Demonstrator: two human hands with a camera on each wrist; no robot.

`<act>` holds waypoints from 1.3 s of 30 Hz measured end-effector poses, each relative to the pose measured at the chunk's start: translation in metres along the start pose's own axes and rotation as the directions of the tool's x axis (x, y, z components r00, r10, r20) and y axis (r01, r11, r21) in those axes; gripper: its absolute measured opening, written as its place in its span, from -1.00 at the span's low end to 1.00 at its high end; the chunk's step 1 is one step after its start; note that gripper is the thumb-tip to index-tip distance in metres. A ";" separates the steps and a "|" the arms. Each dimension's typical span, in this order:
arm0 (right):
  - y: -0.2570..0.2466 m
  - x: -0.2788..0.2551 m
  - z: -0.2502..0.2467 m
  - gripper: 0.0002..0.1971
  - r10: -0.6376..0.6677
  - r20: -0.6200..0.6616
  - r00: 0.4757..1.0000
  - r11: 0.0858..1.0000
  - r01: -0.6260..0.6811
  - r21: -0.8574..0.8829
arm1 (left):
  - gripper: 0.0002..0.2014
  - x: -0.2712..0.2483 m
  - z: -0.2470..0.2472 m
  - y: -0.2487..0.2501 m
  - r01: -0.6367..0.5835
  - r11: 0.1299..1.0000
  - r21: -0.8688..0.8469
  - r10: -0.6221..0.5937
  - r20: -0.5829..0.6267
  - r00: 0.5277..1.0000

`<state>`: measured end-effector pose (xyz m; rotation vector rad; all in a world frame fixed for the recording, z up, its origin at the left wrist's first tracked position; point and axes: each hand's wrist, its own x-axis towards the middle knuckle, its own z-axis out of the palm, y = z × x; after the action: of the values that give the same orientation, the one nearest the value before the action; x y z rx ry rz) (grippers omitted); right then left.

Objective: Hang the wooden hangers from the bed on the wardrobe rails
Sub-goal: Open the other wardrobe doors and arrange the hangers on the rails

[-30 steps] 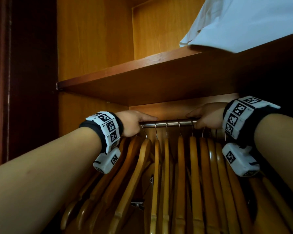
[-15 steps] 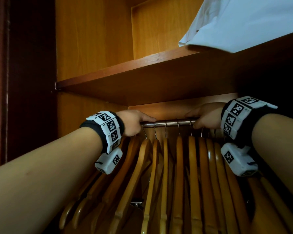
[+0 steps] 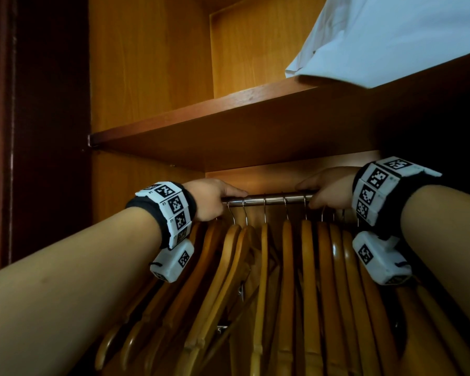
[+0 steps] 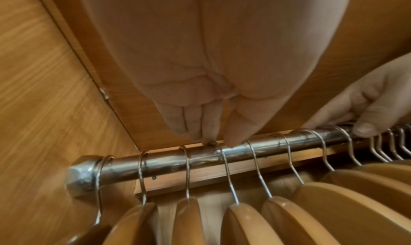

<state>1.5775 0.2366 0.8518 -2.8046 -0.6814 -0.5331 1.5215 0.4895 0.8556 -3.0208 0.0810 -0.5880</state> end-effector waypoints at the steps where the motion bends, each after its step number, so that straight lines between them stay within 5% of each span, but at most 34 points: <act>1: 0.000 0.000 0.000 -0.40 0.001 0.002 1.000 1.000 -0.001 -0.003 | -0.25 0.000 0.000 0.000 0.002 1.000 0.004 -0.002 0.006 1.000; 12: 0.002 0.001 0.000 -0.39 -0.015 0.004 1.000 1.000 0.015 -0.028 | -0.14 0.012 0.007 0.018 -0.121 0.992 0.024 0.121 0.007 0.993; 19: 0.000 0.000 0.000 -0.40 -0.016 -0.002 1.000 0.999 0.016 -0.038 | -0.15 0.015 0.006 0.023 -0.093 0.995 0.047 0.093 -0.001 0.996; 39: -0.007 -0.006 -0.004 -0.47 -0.060 0.042 0.997 0.990 0.064 -0.126 | -0.57 0.022 0.011 0.058 -0.253 0.967 -0.036 0.244 -0.161 0.956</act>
<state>1.5684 0.2392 0.8539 -2.9268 -0.7706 -0.5536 1.5434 0.4306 0.8491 -2.9440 0.4852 -0.8045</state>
